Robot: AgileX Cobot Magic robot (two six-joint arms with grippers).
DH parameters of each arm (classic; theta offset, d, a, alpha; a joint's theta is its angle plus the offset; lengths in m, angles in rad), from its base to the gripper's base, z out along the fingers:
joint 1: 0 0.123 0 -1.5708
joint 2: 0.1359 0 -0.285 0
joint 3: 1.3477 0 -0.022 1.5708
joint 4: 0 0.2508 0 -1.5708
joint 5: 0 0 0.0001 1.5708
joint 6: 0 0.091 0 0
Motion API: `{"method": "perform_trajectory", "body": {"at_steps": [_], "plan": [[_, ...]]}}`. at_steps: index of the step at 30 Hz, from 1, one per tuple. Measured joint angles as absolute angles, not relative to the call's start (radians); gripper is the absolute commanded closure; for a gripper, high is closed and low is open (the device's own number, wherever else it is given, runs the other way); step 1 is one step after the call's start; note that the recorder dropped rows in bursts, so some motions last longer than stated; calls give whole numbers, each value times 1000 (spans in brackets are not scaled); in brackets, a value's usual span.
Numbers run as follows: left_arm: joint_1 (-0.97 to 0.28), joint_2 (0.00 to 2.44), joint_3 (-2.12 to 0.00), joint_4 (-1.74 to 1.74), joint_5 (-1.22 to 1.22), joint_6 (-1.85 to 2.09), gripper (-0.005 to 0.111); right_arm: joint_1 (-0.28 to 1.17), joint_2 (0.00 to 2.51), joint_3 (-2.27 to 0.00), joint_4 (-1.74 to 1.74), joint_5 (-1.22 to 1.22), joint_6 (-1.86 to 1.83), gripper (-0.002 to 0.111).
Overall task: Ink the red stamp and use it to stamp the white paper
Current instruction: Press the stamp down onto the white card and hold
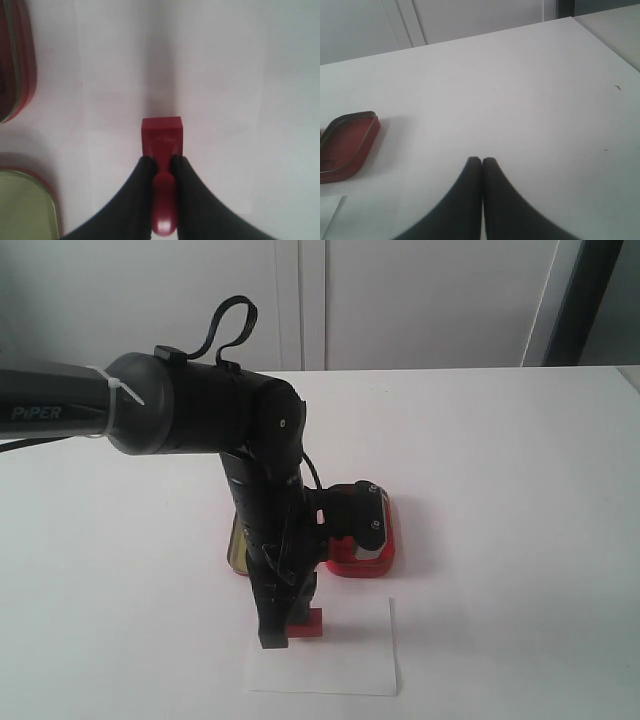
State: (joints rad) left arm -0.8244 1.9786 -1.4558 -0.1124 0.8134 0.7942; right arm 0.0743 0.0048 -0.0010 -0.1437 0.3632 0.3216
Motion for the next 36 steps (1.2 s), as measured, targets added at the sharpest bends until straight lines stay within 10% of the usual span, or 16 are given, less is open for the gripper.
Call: {"method": "perform_trajectory", "body": {"at_steps": [36], "plan": [[-824, 2053, -1486, -112, 850, 790, 107, 74, 5, -1, -144, 363, 322, 108]]}}
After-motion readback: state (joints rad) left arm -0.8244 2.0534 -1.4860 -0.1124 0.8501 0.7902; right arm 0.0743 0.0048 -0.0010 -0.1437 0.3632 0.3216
